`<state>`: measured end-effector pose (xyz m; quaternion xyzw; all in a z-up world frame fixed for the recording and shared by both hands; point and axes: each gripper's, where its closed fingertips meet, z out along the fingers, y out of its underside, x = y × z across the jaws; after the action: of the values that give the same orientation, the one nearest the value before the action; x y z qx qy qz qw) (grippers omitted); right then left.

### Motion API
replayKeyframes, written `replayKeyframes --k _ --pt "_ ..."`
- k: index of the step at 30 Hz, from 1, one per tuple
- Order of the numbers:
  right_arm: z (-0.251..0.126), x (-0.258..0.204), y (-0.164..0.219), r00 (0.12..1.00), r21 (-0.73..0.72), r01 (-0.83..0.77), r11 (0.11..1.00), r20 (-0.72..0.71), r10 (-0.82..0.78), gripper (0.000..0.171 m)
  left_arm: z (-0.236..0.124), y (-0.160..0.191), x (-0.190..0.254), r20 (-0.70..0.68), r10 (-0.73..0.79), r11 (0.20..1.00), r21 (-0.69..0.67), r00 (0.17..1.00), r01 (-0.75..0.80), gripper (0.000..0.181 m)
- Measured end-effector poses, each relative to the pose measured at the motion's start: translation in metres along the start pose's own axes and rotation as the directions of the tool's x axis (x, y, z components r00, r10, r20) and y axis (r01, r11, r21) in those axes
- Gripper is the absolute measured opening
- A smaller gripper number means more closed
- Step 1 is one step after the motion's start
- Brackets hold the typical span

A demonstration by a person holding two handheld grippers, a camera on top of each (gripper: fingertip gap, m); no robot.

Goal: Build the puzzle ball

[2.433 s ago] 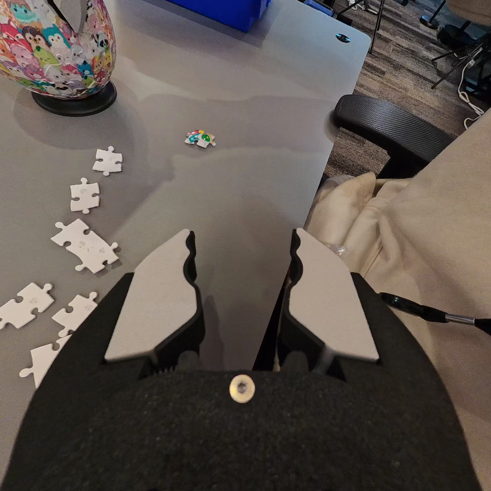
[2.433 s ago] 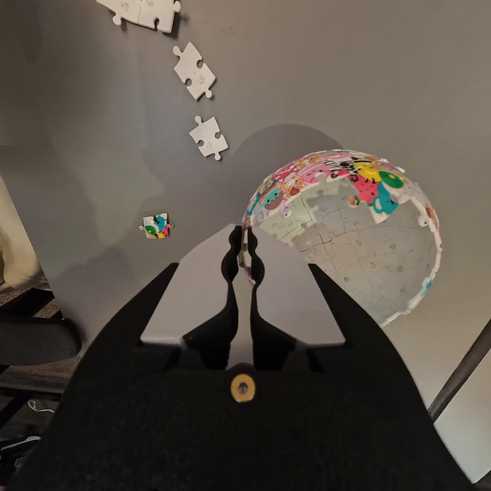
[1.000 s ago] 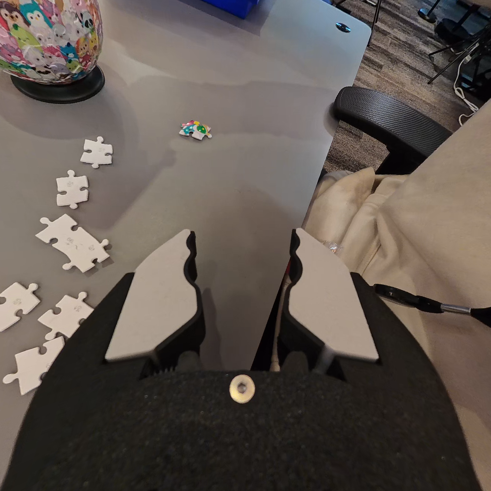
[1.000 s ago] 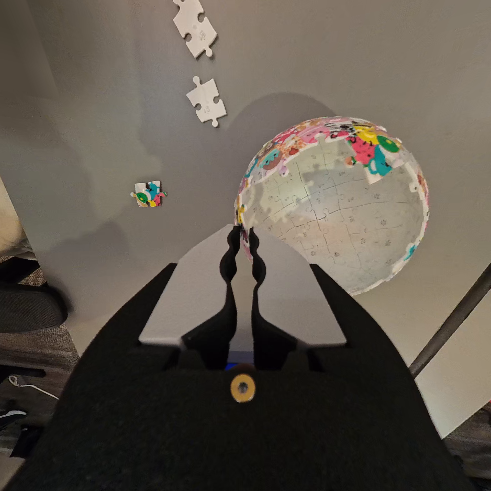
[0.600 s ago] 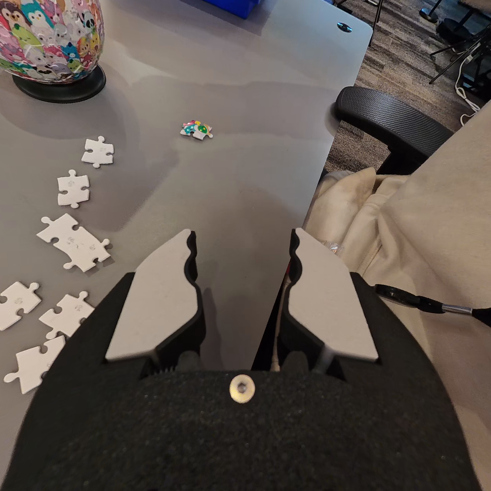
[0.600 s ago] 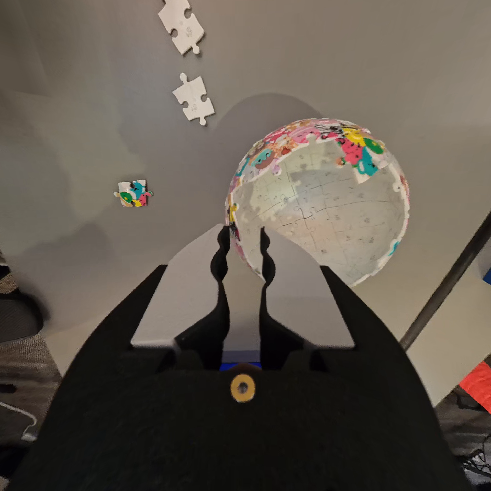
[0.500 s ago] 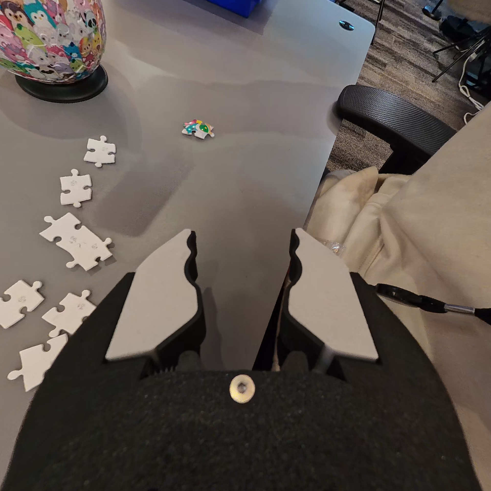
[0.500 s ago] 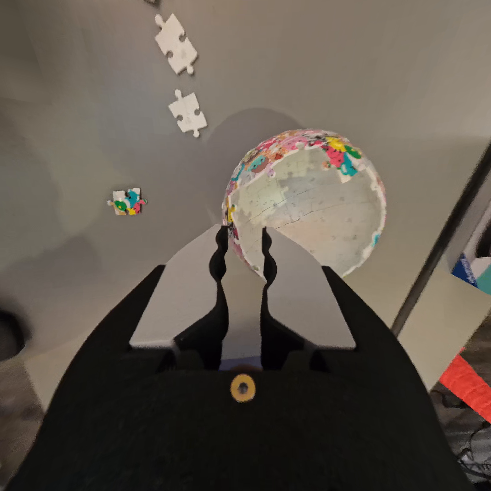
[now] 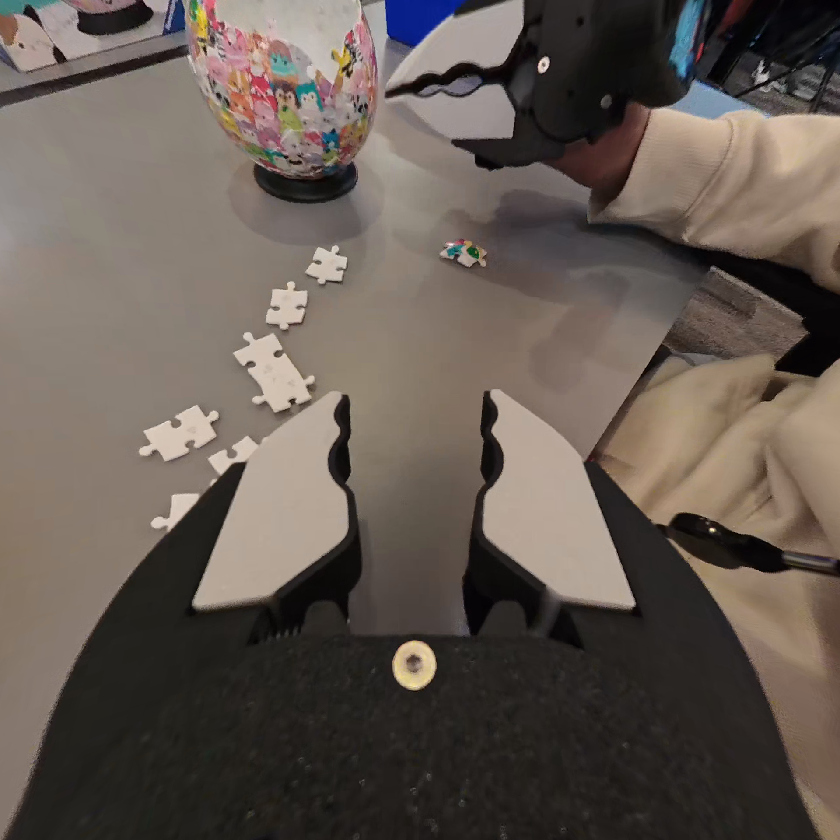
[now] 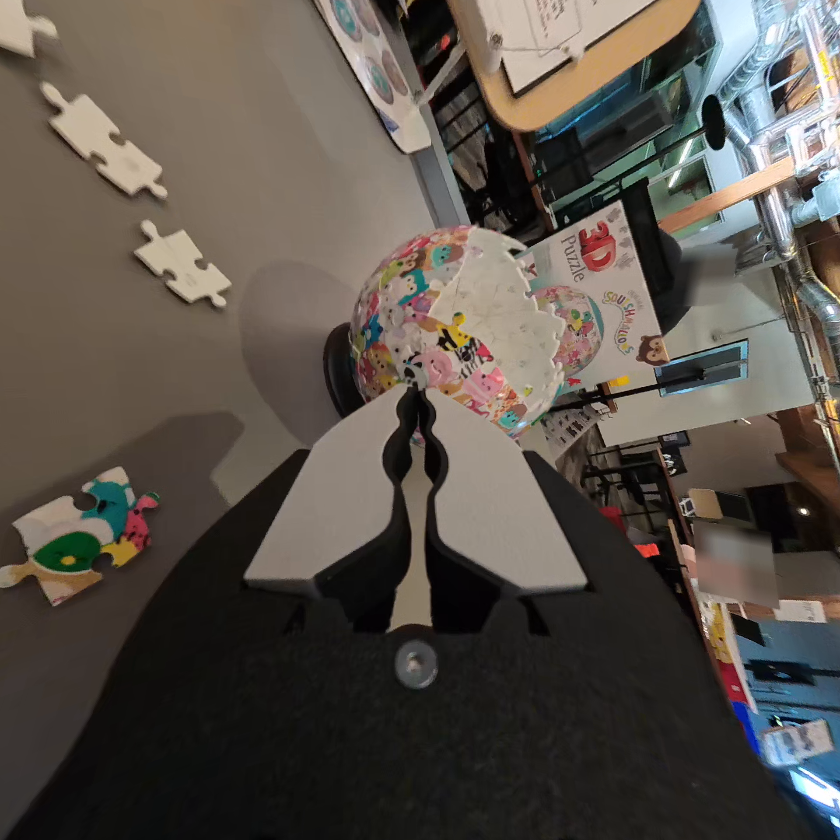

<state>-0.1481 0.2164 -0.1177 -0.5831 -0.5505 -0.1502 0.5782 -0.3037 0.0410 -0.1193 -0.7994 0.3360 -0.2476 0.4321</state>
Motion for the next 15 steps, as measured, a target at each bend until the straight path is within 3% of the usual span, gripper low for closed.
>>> replayKeyframes --k 11,15 --pt "0.018 -0.007 0.0 1.0 -0.033 -0.001 0.999 0.011 0.001 0.0 0.007 0.001 0.004 -0.089 -0.075 0.997 0.006 0.993 0.076 0.055" --pt "0.01 -0.015 -0.007 0.999 0.016 0.018 1.0 0.033 -0.018 0.0 0.006 0.001 0.005 -0.101 -0.077 0.997 0.008 0.992 0.078 0.055"
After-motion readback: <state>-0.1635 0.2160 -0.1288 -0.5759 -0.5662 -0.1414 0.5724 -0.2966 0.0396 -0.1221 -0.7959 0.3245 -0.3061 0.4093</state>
